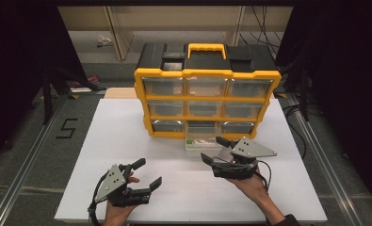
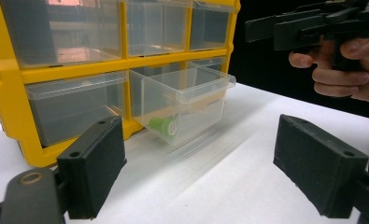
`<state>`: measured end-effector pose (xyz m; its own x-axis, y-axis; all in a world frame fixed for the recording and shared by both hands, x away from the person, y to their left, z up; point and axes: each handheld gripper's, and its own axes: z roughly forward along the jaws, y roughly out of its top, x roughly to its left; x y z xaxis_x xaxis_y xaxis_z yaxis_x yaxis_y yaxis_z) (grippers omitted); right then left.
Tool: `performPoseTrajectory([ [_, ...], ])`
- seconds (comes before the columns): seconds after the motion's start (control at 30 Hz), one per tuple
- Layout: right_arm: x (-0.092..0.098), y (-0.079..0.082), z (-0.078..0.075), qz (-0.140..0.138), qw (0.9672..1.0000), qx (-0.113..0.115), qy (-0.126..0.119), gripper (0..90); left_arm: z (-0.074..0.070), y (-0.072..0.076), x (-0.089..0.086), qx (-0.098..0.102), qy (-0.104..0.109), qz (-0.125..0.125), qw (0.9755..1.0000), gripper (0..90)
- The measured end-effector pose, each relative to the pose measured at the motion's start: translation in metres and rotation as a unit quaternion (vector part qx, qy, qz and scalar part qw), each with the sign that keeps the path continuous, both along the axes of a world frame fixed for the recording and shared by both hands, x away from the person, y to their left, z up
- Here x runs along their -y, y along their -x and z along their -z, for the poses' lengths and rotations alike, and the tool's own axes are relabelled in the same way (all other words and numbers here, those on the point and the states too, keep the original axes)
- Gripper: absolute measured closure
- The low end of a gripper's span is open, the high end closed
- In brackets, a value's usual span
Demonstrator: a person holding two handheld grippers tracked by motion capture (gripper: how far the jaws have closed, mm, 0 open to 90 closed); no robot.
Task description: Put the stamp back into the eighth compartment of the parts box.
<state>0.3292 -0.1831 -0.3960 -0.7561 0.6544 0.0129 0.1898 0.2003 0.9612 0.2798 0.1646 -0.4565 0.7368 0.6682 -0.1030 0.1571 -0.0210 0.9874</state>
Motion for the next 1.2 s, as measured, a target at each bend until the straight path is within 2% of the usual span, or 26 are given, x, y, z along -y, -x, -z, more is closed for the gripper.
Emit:
performPoseTrajectory([
  [0.07,0.003,0.004,0.002,0.002,1.0,0.007,-0.004,24.5,0.0,0.0,0.0,0.0,0.0,0.0,1.0,16.2],
  [0.43,0.011,0.015,0.008,0.006,0.9998,0.011,-0.013,23.7,0.0,0.0,0.0,0.0,0.0,0.001,1.0,16.2],
  [0.6,0.014,0.023,0.014,0.003,0.9996,0.02,-0.018,22.9,0.0,0.0,0.0,0.001,-0.001,0.002,1.0,16.2],
  [0.87,0.017,0.029,0.019,0.003,0.9995,0.023,-0.02,21.7,0.0,0.0,0.0,0.001,0.0,0.002,1.0,16.2],
  [1.2,0.027,0.039,0.03,0.014,0.9995,0.018,-0.021,20.7,0.0,0.001,-0.001,0.002,-0.001,0.001,1.0,16.2],
])
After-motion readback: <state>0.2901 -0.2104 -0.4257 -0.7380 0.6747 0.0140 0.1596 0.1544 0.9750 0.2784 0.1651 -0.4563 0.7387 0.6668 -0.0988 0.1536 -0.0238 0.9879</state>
